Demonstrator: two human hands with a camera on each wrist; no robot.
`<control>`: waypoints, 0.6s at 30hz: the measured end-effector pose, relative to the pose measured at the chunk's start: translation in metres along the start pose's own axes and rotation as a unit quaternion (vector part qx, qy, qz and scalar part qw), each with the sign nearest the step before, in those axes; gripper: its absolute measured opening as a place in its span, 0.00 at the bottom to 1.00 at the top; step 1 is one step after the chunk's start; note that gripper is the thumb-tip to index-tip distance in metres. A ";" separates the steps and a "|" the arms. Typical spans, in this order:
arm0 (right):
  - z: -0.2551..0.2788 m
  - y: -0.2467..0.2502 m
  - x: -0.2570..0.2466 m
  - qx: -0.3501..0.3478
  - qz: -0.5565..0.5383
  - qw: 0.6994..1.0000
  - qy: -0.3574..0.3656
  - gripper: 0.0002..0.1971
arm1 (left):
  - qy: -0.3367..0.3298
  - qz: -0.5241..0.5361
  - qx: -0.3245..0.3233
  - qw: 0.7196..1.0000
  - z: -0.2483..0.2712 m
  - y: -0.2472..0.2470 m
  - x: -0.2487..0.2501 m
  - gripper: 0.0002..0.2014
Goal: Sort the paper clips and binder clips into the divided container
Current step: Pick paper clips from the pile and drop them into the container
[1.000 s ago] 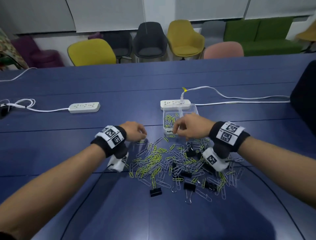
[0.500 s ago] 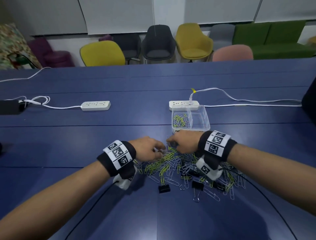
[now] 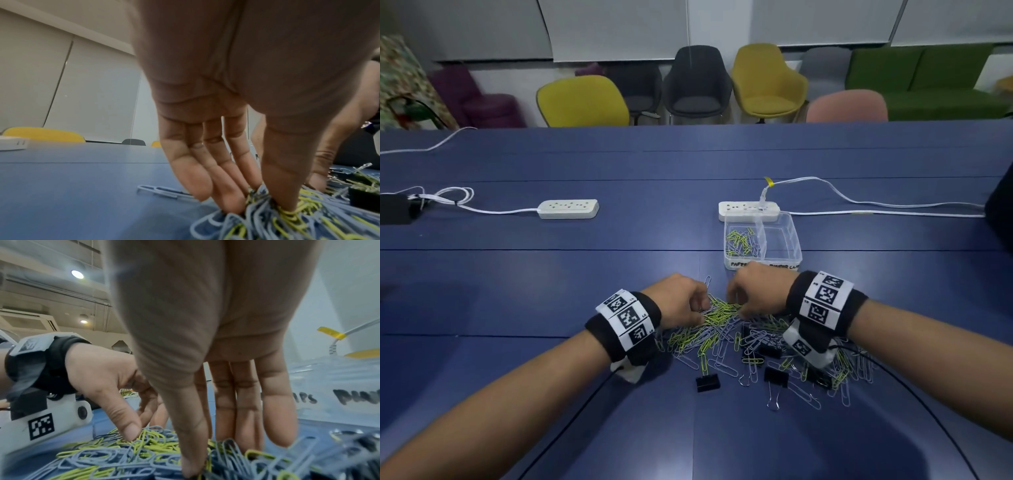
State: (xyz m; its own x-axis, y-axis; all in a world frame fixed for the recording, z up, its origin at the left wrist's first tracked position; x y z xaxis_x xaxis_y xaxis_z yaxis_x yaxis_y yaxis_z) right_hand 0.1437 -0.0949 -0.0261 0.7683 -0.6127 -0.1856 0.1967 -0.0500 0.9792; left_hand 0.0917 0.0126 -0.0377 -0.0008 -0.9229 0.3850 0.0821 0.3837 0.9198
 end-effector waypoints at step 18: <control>0.001 0.017 0.011 0.051 -0.083 0.995 -0.011 0.04 | -0.019 0.008 0.023 1.000 0.001 0.008 0.001 0.09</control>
State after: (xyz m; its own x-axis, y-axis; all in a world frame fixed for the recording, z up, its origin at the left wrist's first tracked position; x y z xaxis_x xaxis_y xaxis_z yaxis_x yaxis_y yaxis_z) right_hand 0.1552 -0.1036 -0.0114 0.7171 -0.6063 -0.3438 0.2547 -0.2312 0.9390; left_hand 0.0912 0.0147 -0.0298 -0.0381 -0.9149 0.4019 0.0369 0.4006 0.9155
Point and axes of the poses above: each hand's wrist, its own z-axis away from the middle knuckle, its own y-axis out of the back of the hand, x = y × z, the point moved 8 cm from there along -z, towards the middle knuckle, and after that the axes turned 15 degrees about x, right-handed, at the moved point
